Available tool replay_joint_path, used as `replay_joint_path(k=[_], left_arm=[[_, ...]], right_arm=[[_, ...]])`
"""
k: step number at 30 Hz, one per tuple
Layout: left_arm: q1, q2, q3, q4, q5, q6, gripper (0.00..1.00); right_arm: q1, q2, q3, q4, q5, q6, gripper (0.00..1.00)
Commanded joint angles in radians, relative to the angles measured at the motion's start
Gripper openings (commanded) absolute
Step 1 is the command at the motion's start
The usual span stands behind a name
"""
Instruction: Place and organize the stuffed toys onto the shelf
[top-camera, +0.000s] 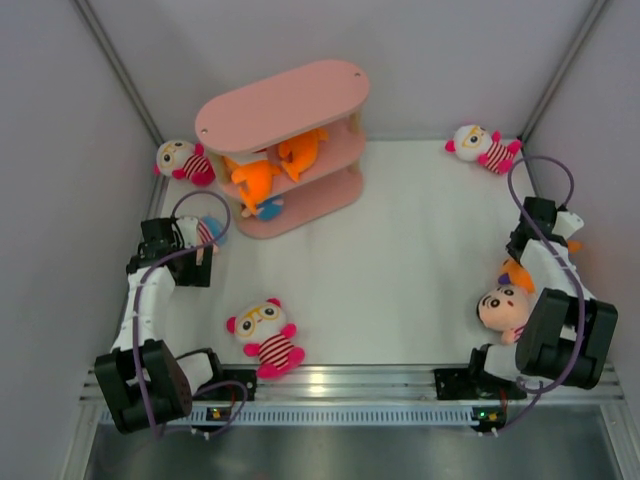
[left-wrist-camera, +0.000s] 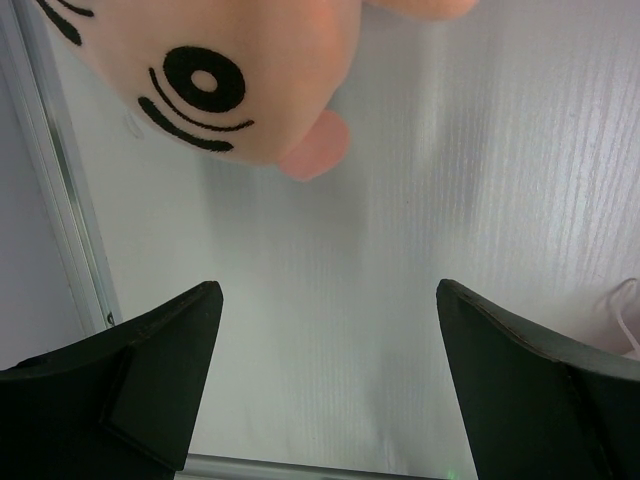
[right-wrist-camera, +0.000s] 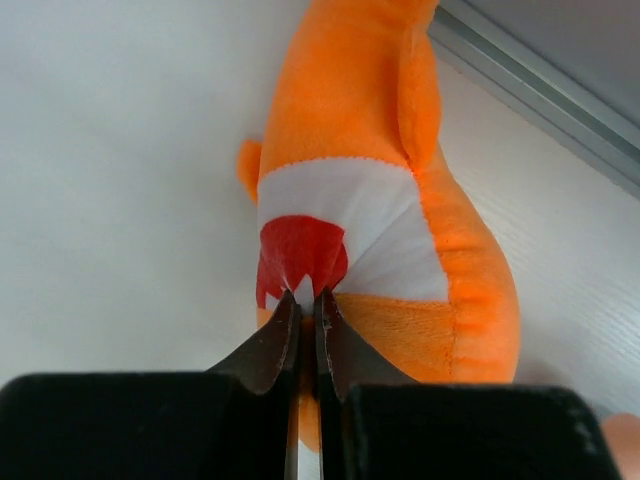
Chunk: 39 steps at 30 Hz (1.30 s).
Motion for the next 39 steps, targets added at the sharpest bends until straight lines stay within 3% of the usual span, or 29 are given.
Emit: replay_joint_path(k=[1,7,9,10,12,13,19,23,27,30,35,39], left_arm=[[-0.005,-0.026,0.002,-0.007,0.001,0.002,0.94],[-0.003,-0.030,0.001,-0.009,0.005,0.002,0.94],[-0.003,-0.027,0.002,-0.009,0.013,0.007,0.94],[-0.003,-0.026,0.004,-0.011,0.019,0.010,0.94],[-0.003,-0.024,0.010,-0.018,0.040,0.016,0.93],[-0.003,-0.024,0.015,-0.027,0.047,0.019,0.93],[-0.005,-0.062,0.123,-0.154,0.221,0.105,0.91],[-0.009,-0.088,0.217,-0.318,0.379,0.194,0.91],[-0.019,-0.119,0.263,-0.373,0.533,0.284,0.93],[-0.043,-0.148,0.275,-0.373,0.605,0.323,0.98],[-0.117,-0.187,0.329,-0.388,0.705,0.347,0.98],[-0.186,-0.197,0.401,-0.423,0.809,0.347,0.98]], right_arm=[[-0.006,-0.062,-0.040,0.050,-0.146,-0.020,0.00],[-0.001,-0.125,-0.049,0.119,-0.317,-0.056,0.00],[0.011,-0.123,-0.037,0.181,-0.547,-0.132,0.00],[0.061,-0.102,-0.017,0.177,-0.621,-0.169,0.00],[0.170,-0.078,0.069,0.144,-0.600,-0.306,0.00],[0.333,-0.052,0.095,0.116,-0.571,-0.354,0.00],[0.855,-0.007,0.174,0.160,-0.724,-0.671,0.00],[1.038,0.044,0.233,0.128,-0.867,-0.790,0.00],[1.224,0.108,0.316,0.035,-0.970,-1.037,0.00],[1.290,0.127,0.376,-0.001,-1.020,-1.178,0.00],[1.312,0.099,0.463,-0.030,-1.111,-1.379,0.00],[1.310,0.159,0.620,-0.217,-1.068,-1.572,0.00]])
